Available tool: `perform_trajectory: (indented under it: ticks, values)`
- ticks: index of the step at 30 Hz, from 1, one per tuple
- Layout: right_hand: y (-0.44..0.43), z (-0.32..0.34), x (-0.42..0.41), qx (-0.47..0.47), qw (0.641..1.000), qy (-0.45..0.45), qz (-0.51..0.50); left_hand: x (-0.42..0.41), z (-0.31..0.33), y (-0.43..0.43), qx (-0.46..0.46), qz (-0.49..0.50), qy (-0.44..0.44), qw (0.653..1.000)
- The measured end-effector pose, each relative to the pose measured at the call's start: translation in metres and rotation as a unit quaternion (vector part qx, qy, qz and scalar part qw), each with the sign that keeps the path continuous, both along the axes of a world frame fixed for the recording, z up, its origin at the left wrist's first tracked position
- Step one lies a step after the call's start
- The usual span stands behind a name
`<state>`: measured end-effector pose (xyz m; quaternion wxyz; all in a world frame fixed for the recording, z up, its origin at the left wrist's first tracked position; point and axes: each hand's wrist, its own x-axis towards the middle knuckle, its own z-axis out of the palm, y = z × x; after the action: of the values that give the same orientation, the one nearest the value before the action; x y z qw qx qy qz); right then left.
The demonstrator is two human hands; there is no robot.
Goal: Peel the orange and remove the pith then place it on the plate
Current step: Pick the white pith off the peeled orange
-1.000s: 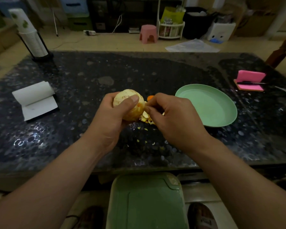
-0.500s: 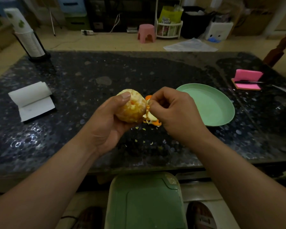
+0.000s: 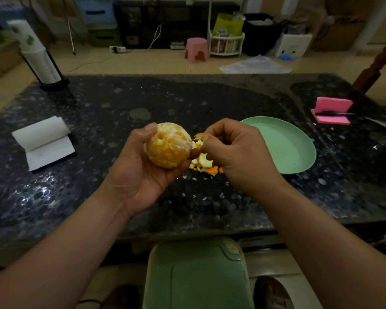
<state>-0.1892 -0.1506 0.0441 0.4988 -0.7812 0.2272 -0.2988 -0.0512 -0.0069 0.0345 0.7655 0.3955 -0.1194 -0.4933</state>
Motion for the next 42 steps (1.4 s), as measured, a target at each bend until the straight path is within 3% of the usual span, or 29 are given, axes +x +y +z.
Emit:
perform_trajectory:
  ticks: [6, 17, 27, 42]
  values:
    - [0.002, 0.001, 0.000, 0.005, 1.000, 0.012, 0.027, 0.000, -0.003, -0.002, 0.010, 0.017, -0.013, 1.000]
    - [0.009, -0.008, 0.001, -0.169, 0.984, 0.059, 0.001, 0.001, -0.008, -0.006, 0.054, 0.045, -0.109, 0.992]
    - [0.012, -0.012, 0.005, -0.257, 0.963, 0.057, -0.052, -0.005, -0.011, -0.008, 0.073, 0.072, -0.158, 0.982]
    - [0.004, -0.003, 0.004, -0.041, 0.998, 0.036, -0.009, -0.003, -0.003, -0.001, 0.000, 0.018, -0.035, 0.999]
